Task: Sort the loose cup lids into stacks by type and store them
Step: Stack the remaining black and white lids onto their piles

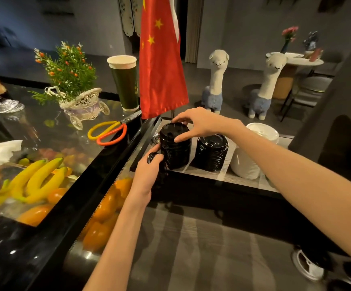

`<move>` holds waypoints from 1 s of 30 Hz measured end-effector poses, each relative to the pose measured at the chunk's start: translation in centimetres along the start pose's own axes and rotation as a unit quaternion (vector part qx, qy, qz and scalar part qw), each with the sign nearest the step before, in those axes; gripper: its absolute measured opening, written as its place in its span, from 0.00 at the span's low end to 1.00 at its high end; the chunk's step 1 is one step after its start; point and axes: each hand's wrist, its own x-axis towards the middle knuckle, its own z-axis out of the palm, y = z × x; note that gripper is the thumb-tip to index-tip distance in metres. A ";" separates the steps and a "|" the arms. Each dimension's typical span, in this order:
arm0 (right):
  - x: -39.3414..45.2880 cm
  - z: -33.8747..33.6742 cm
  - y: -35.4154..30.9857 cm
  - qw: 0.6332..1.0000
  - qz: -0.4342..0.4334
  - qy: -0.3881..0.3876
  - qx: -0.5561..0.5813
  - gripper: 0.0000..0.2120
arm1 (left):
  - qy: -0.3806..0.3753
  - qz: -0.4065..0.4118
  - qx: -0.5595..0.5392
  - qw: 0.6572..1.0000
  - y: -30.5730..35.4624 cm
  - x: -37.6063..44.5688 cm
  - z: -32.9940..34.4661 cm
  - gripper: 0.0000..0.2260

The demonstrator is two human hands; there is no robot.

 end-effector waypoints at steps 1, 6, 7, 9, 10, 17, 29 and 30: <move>0.1 0.0 0.1 1.000 -0.002 -0.002 -0.001 0.35 | 0.000 -0.002 0.001 1.000 0.0 0.0 0.0 0.19; 0.2 -0.5 0.7 0.999 -0.016 -0.028 0.009 0.33 | 0.000 -0.004 0.000 1.000 0.1 -0.1 -0.2 0.17; 0.2 -0.5 0.8 0.999 -0.015 -0.031 0.006 0.33 | 0.000 -0.004 -0.001 1.000 0.2 -0.2 -0.3 0.17; 0.4 -0.3 0.8 0.999 -0.010 -0.036 -0.009 0.34 | 0.001 -0.002 0.003 1.000 0.3 -0.3 -0.2 0.17; 0.5 -0.2 0.8 0.999 -0.011 -0.034 -0.018 0.34 | 0.000 -0.005 0.004 1.000 0.3 -0.3 -0.2 0.18; -0.2 -0.3 0.2 0.997 -0.007 -0.037 -0.060 0.37 | 0.019 -0.019 0.010 1.000 1.4 -1.6 0.1 0.19; -9.3 -0.2 -5.5 0.979 -0.171 0.079 0.083 0.34 | -0.019 -0.019 -0.301 0.953 5.0 -5.1 2.8 0.22; -9.6 -0.5 -5.4 0.978 -0.171 0.091 0.074 0.34 | -0.025 -0.019 -0.297 0.955 5.4 -5.2 3.6 0.22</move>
